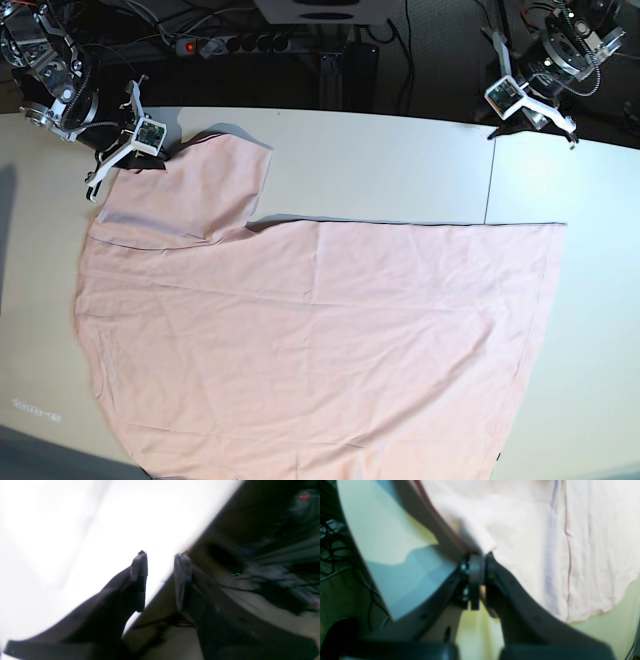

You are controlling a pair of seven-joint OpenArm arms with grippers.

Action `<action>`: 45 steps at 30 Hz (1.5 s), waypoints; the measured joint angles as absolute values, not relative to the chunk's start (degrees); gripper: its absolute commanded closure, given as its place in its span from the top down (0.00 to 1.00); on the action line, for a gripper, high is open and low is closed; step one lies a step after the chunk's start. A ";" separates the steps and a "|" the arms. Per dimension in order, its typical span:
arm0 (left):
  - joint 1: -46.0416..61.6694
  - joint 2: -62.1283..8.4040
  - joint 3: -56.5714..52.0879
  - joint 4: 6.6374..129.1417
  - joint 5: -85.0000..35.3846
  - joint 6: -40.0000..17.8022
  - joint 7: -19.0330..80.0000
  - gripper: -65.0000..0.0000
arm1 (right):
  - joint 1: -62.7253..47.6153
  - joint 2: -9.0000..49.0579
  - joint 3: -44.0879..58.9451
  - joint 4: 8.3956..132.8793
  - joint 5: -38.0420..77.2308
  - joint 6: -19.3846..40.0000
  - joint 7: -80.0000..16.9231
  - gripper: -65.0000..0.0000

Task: Fold the T-shirt properly
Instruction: 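Move the left gripper to the shirt's hem corner and grasp it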

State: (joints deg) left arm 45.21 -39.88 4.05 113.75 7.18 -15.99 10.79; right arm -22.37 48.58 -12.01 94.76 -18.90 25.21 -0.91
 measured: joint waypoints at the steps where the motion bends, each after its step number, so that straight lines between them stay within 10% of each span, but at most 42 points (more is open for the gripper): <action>1: 45.17 -40.97 3.92 114.04 8.64 -15.27 10.76 0.33 | -22.37 48.58 -12.01 94.76 -18.90 25.21 -0.91 0.00; 6: 40.84 -44.40 4.16 111.72 10.04 -14.50 8.29 0.47 | -22.37 48.42 -12.01 94.74 -18.87 25.21 -0.86 0.00; 39: -1.89 -51.81 41.56 76.51 14.76 -10.83 4.23 0.46 | -22.35 48.40 -12.01 94.74 -18.90 25.21 -1.10 0.00; 45: -2.37 -51.59 42.83 75.79 15.35 -10.79 4.32 0.00 | -22.35 48.40 -12.01 94.74 -18.90 25.21 -1.13 0.00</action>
